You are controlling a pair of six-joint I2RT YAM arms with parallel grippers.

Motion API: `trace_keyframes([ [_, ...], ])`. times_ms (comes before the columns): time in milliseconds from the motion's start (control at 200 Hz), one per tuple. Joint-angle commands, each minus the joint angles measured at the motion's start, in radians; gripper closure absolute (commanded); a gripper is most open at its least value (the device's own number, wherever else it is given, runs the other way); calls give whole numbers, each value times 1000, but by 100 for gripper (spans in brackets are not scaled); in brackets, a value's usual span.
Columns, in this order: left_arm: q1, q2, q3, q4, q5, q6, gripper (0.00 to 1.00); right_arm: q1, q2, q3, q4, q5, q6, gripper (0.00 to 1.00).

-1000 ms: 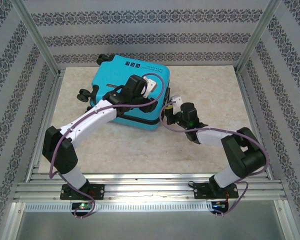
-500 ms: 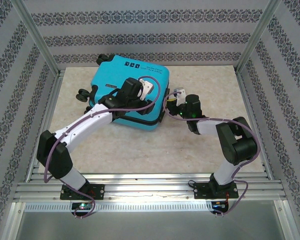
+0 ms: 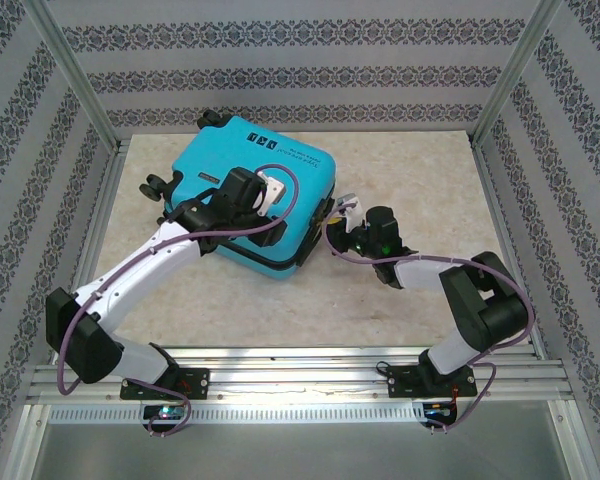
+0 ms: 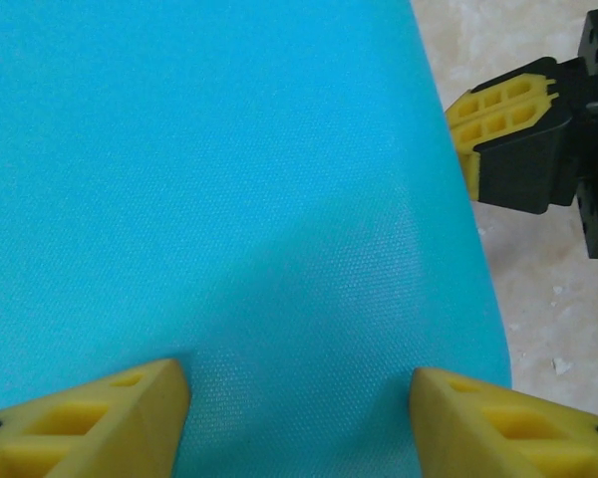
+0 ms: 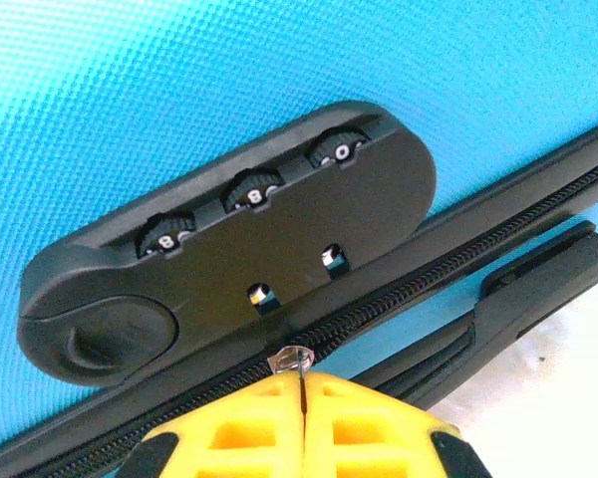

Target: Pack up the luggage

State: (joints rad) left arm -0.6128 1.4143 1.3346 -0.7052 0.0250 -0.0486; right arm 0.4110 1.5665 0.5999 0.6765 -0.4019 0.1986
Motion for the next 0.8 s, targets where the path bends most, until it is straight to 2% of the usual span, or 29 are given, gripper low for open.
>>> trace_keyframes([
  [0, 35, 0, 17, -276, -88, -57, 32, -7, -75, 4, 124, 46, 14, 100],
  [280, 12, 9, 136, -143, -114, -54, 18, 27, -71, 11, 85, 66, 41, 100],
  [794, -47, 252, 355, -126, -324, -76, 16, 43, -57, 20, 72, 57, 51, 100],
])
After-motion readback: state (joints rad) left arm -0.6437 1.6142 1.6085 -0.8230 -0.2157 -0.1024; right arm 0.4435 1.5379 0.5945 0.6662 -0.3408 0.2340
